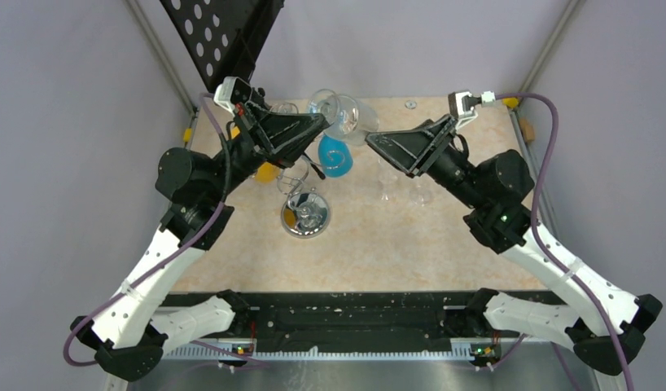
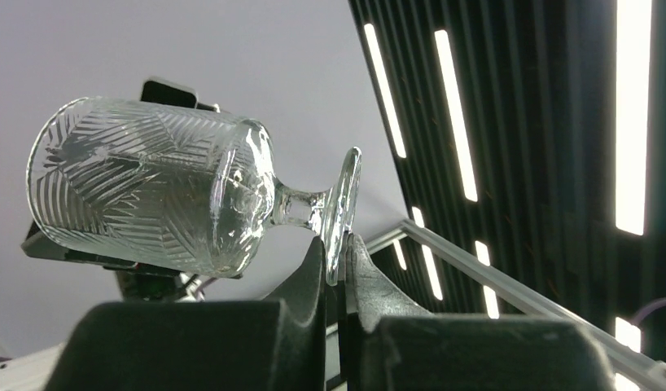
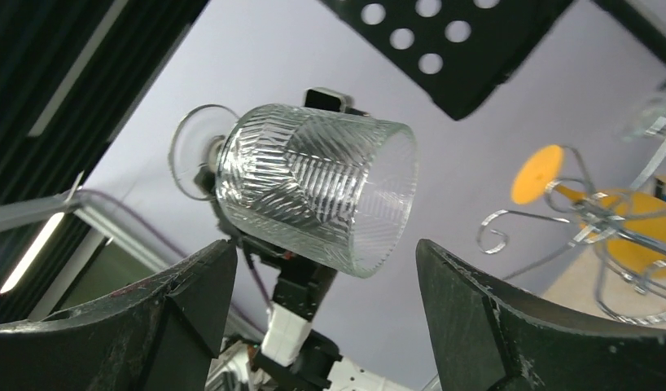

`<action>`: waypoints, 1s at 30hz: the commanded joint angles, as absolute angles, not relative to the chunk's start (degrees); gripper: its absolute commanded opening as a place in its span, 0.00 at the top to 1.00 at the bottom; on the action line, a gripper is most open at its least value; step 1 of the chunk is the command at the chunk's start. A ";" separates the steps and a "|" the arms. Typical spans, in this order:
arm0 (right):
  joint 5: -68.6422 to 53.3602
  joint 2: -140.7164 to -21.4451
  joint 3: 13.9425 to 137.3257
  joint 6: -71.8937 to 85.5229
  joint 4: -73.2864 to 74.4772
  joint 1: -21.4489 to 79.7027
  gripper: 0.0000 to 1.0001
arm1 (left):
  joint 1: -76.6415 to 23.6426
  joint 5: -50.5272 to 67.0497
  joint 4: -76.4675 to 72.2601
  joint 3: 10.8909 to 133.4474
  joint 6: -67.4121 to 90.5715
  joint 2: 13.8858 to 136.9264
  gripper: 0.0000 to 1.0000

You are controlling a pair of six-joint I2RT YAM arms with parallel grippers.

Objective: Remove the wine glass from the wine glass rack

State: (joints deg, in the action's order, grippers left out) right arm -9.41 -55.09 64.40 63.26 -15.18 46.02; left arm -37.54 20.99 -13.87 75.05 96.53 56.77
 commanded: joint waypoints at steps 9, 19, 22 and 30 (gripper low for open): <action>-26.33 -61.79 68.29 68.12 -49.25 47.03 0.52 | -37.72 23.13 -30.22 74.27 106.57 56.33 1.00; -29.97 -65.20 69.75 69.85 -60.82 47.13 0.88 | -37.97 23.30 -32.20 72.08 108.54 56.26 1.00; -30.57 -65.21 70.15 68.55 -61.01 47.15 0.90 | -37.97 22.75 -32.34 71.64 108.71 55.93 1.00; -31.55 -66.77 72.18 68.97 -62.57 47.13 0.83 | -37.97 22.08 -31.83 70.40 108.67 55.24 1.00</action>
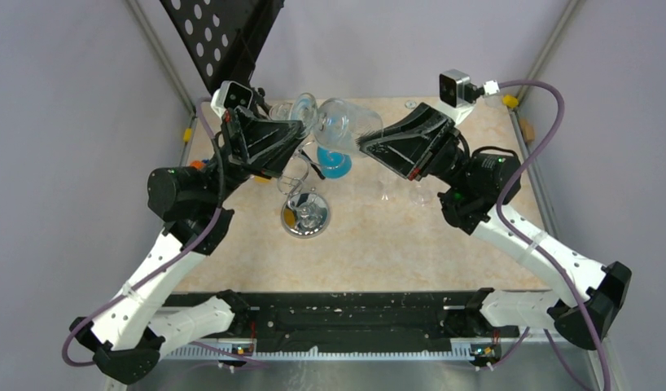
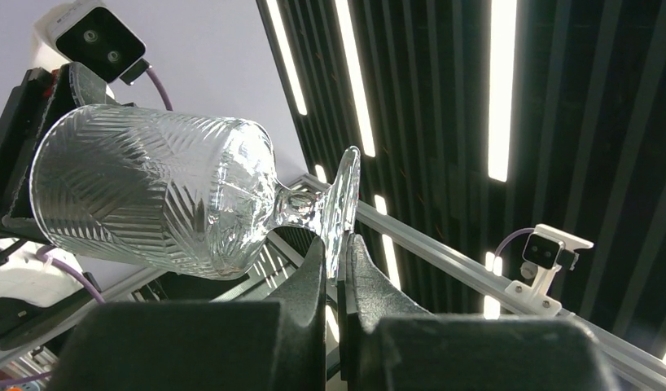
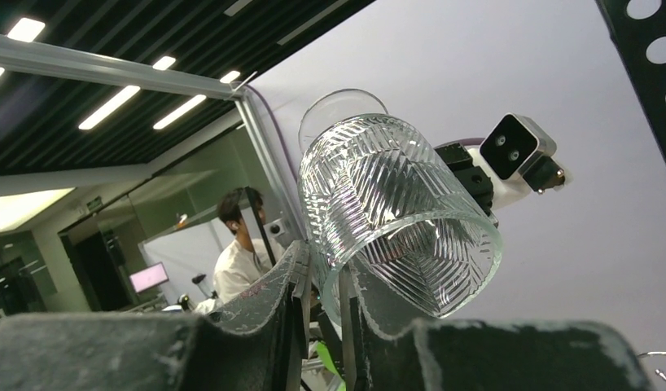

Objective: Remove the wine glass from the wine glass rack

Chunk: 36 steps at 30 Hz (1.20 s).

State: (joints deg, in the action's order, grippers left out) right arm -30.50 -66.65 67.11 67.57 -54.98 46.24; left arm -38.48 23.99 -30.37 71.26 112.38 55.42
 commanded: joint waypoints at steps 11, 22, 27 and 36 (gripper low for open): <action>-29.61 -64.97 72.61 65.46 -56.49 47.17 1.00 | -38.01 19.81 -21.04 70.82 101.30 52.21 0.56; -11.76 -54.07 76.06 41.20 -17.77 47.11 1.00 | -37.88 14.21 -8.23 68.77 83.59 48.16 0.10; 4.98 -52.99 83.93 30.97 6.81 47.11 1.00 | -37.79 15.42 3.06 75.24 65.79 49.92 0.09; 43.24 -64.58 103.19 16.48 44.78 46.26 1.00 | -37.80 4.60 22.75 85.22 44.16 51.35 0.09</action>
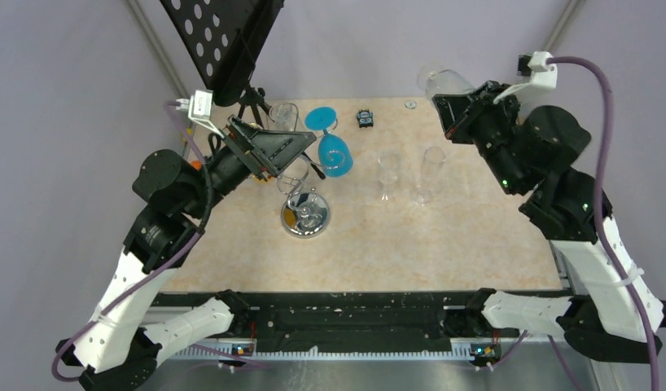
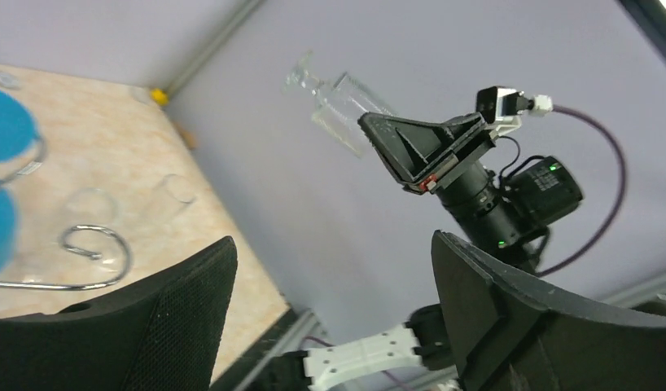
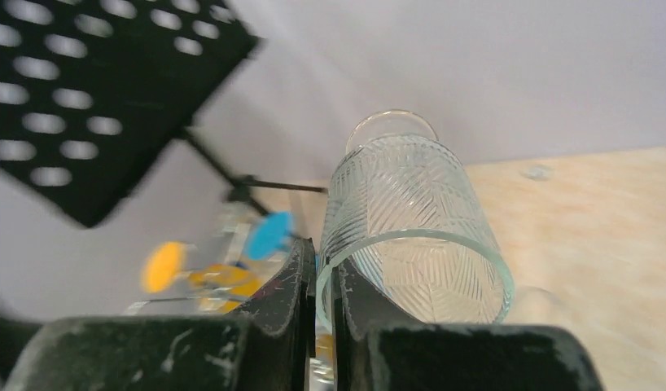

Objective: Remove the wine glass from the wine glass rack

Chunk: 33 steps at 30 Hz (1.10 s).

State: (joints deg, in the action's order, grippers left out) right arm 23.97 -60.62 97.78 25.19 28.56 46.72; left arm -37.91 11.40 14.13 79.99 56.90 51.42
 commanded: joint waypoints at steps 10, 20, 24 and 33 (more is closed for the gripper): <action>11.15 -71.65 95.65 20.10 51.96 10.93 1.00 | -37.79 -22.10 37.09 91.71 32.89 51.11 0.09; -3.40 -79.67 82.73 23.00 51.32 -2.52 1.00 | -37.80 -38.50 46.43 94.96 30.82 51.76 0.09; -6.01 -82.97 77.93 23.67 49.04 -2.64 1.00 | -37.67 -40.94 49.87 97.38 30.25 53.33 0.07; -6.38 -88.16 76.86 23.29 47.03 -2.69 1.00 | -36.67 -40.26 48.59 97.41 27.57 53.74 0.04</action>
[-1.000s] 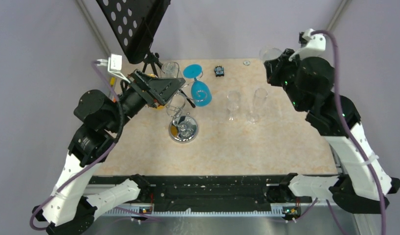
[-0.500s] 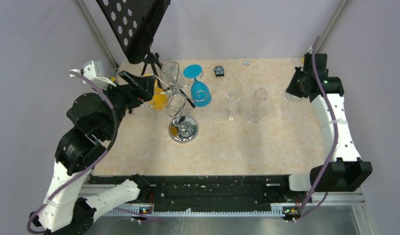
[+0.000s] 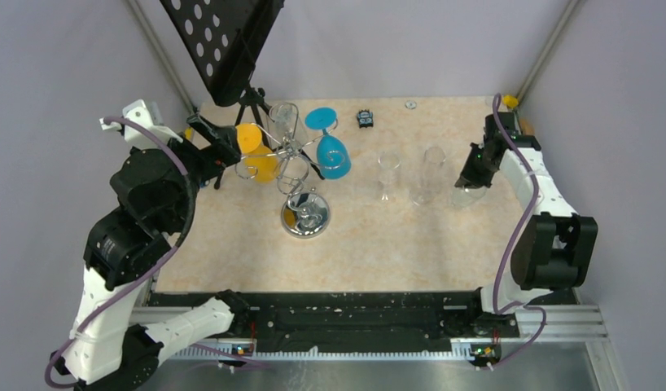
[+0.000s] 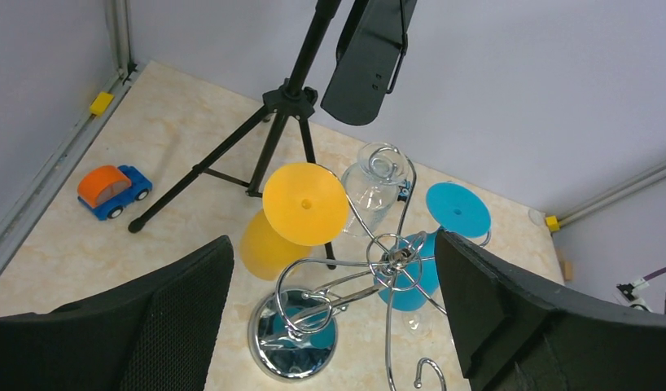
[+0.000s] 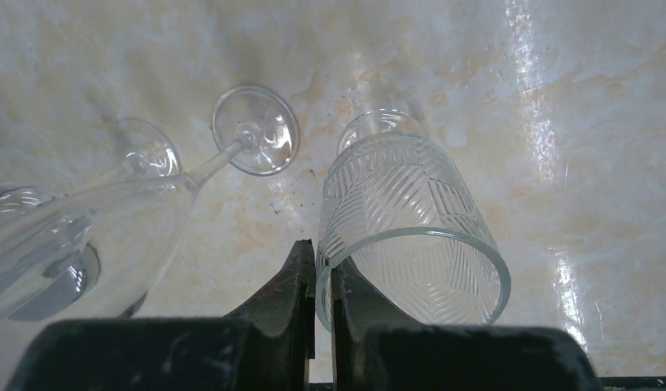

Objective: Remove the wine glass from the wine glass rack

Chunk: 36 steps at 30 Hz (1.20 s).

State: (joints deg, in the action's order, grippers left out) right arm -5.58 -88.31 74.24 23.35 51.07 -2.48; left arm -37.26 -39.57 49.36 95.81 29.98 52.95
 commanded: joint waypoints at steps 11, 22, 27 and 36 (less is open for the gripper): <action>-5.78 -91.81 76.85 22.05 44.66 -2.64 1.00 | -35.69 -39.74 48.07 96.88 25.00 54.06 0.02; -4.25 -92.28 76.73 20.32 43.88 -2.46 0.76 | -31.65 -36.86 49.69 94.75 25.10 54.13 0.01; -5.01 -91.49 76.84 20.19 44.33 -2.30 0.68 | -29.71 -36.92 52.36 94.81 27.76 54.52 0.01; -6.37 -85.67 79.23 20.15 46.21 -2.03 0.62 | -25.88 -37.09 54.07 89.81 27.84 55.40 0.02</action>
State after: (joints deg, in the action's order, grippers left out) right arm -5.30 -91.96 75.50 20.93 46.24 -2.37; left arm -27.73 -37.36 52.95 93.12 27.75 54.37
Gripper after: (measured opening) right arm 0.366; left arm 0.985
